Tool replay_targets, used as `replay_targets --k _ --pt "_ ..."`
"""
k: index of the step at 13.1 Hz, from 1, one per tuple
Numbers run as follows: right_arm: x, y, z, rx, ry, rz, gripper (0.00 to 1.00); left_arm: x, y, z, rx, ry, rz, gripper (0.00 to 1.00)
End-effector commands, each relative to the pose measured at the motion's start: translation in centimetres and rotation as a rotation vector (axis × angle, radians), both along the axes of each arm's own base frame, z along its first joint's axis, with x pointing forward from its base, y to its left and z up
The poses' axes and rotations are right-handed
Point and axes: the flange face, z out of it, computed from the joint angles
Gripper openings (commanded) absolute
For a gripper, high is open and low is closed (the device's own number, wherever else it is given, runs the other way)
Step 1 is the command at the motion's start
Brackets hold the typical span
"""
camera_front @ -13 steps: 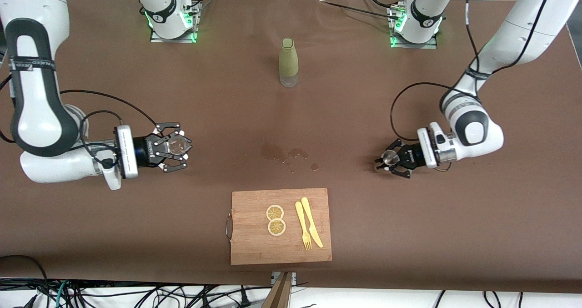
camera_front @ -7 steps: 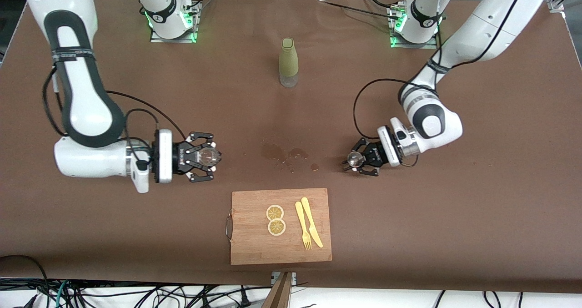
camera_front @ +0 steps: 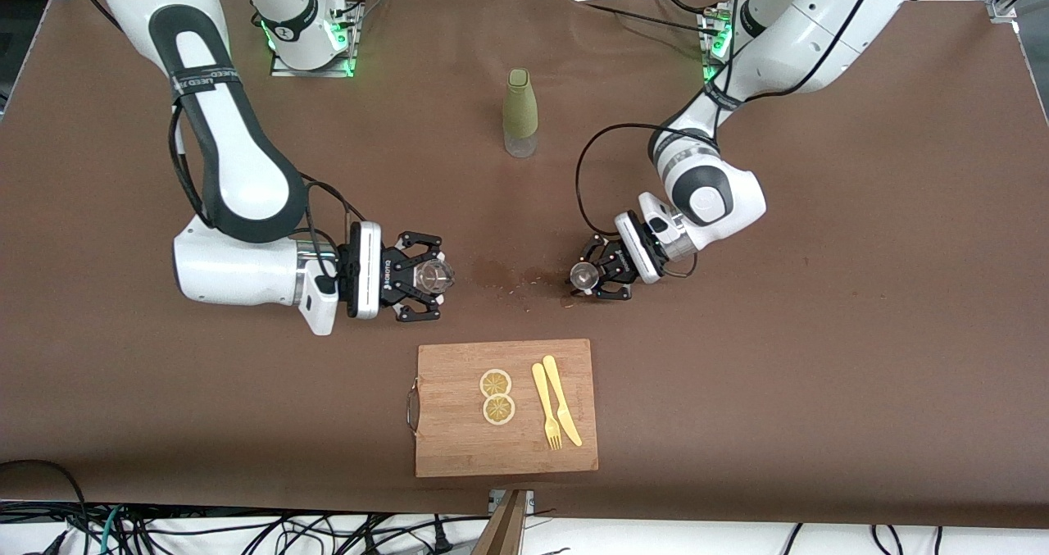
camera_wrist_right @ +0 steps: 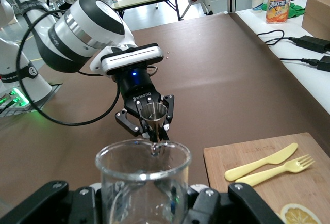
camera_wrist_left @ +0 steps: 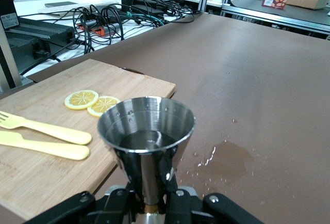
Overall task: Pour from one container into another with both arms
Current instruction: 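Lift the glass cup and jigger, bringing both grippers together mid-table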
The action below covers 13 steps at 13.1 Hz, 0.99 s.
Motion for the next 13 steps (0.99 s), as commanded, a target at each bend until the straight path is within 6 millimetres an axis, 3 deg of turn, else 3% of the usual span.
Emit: replay_targets --k 1,7,10,13 --pt "-1.0 2.6 0.6 -0.017 -0.028 -0.027 0.00 0.1 -2.1 0.9 0.020 0.014 0.057 0.00" --pt "-2.7 7.6 -0.7 -0.077 -0.099 -0.079 0.00 0.3 -7.3 1.1 0.055 0.019 0.099 0.00" --pt "-3.1 8.1 -2.5 -0.103 -0.106 -0.078 0.00 1.4 -9.3 1.3 0.046 0.029 0.137 0.00" --pt "-3.6 7.8 -3.7 -0.128 -0.103 -0.061 0.00 2.0 -9.6 0.7 0.064 0.018 0.149 0.00"
